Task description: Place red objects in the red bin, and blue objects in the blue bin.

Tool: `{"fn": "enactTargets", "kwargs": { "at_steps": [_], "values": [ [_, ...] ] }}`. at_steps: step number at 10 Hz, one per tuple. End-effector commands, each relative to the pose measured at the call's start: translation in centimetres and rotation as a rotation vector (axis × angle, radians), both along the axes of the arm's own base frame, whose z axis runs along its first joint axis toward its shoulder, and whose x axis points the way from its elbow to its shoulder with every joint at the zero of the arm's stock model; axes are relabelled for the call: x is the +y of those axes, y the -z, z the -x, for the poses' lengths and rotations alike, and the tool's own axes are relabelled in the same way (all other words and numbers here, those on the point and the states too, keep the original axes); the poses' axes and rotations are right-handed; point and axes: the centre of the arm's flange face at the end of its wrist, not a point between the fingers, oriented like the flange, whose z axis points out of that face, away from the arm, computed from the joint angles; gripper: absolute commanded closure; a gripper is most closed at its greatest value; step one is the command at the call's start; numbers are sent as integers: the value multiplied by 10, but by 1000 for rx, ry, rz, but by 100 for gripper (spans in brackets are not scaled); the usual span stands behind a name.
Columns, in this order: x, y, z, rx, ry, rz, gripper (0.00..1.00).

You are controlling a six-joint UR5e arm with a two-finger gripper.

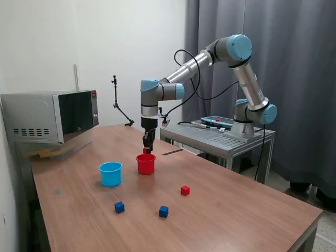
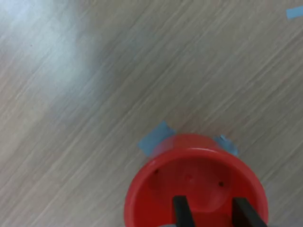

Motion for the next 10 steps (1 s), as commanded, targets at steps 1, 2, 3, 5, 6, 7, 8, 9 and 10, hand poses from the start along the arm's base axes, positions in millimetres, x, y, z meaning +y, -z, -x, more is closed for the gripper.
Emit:
{"fn": "enactTargets", "kwargs": {
  "at_steps": [1, 2, 3, 5, 6, 7, 8, 9, 10],
  "values": [
    [-1, 2, 0, -4, -1, 0, 100],
    [-1, 2, 0, -4, -1, 0, 100],
    [-1, 2, 0, -4, -1, 0, 0],
    [-3, 4, 1, -5, -4, 1, 0],
    [-3, 4, 0, -7, -4, 1, 0],
    [-3, 5, 1, -7, -4, 1, 0],
    [-4, 5, 1, -7, -4, 1, 0],
    [-16, 5, 1, -8, -20, 1, 0],
    [-32, 3, 3, -5, -46, 1, 0]
  ]
}}
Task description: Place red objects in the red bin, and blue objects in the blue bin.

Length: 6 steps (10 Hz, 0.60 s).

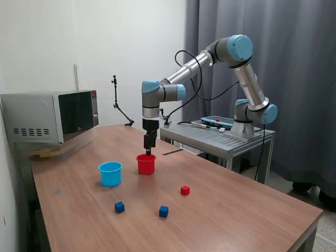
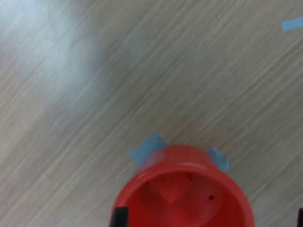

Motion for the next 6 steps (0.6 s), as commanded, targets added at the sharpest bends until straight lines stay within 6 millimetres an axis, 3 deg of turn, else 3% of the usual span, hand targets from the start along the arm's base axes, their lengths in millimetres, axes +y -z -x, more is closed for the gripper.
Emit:
{"fn": "enactTargets", "kwargs": {
  "at_steps": [1, 3, 4, 5, 6],
  "values": [
    [-59, -7, 2, 10, -87, -2, 0],
    [-144, -14, -7, 16, -246, -1, 0],
    [-178, -7, -18, -33, -323, 8, 0],
    [-190, 10, -35, -92, -403, 22, 0],
    [-211, 15, -53, -117, -551, 51, 0]
  ]
}}
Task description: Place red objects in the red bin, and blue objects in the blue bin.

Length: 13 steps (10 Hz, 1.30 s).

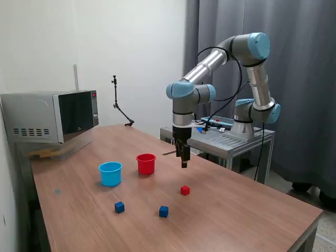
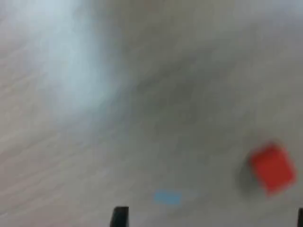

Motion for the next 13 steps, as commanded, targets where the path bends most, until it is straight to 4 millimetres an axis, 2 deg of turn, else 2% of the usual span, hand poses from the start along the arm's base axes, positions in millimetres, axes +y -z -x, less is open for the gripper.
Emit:
{"fn": "enactTargets", "kwargs": {
  "at_steps": [1, 2, 5, 6, 7, 9, 10, 11, 13],
  "values": [
    [-40, 15, -29, -67, -286, 77, 0],
    [-46, 18, -33, -80, -431, 137, 0],
    [-53, 5, -28, -61, -561, 151, 0],
    [-62, 6, -30, -67, -602, 155, 0],
    [-61, 9, -29, -71, -603, 154, 0],
    [-60, 23, -15, -79, -603, 157, 0],
    [-60, 47, -10, -121, -600, 166, 0],
    [-59, 58, -5, -144, -600, 172, 0],
    [-57, 56, 10, -120, -588, 164, 0]
  ]
}}
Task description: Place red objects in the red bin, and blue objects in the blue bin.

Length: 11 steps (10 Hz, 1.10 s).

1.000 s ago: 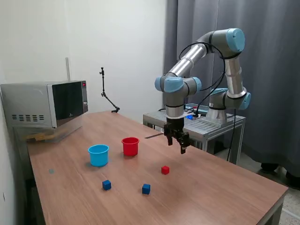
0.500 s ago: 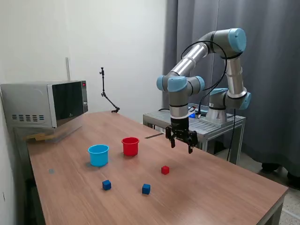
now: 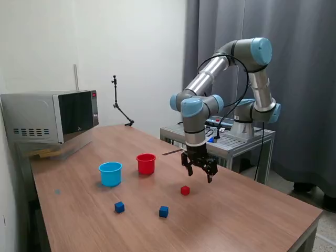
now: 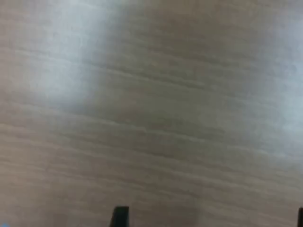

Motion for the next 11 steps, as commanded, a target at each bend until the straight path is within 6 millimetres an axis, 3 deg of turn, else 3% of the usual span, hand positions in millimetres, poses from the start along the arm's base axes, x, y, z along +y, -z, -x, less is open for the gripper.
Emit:
{"fn": "enactTargets", "kwargs": {
  "at_steps": [1, 5, 11],
  "values": [
    [2, -1, 19, 40, 11, -1, 0],
    [1, 7, 34, 106, 19, 3, 0],
    [2, 12, 30, 94, 40, -4, 0]
  ]
}}
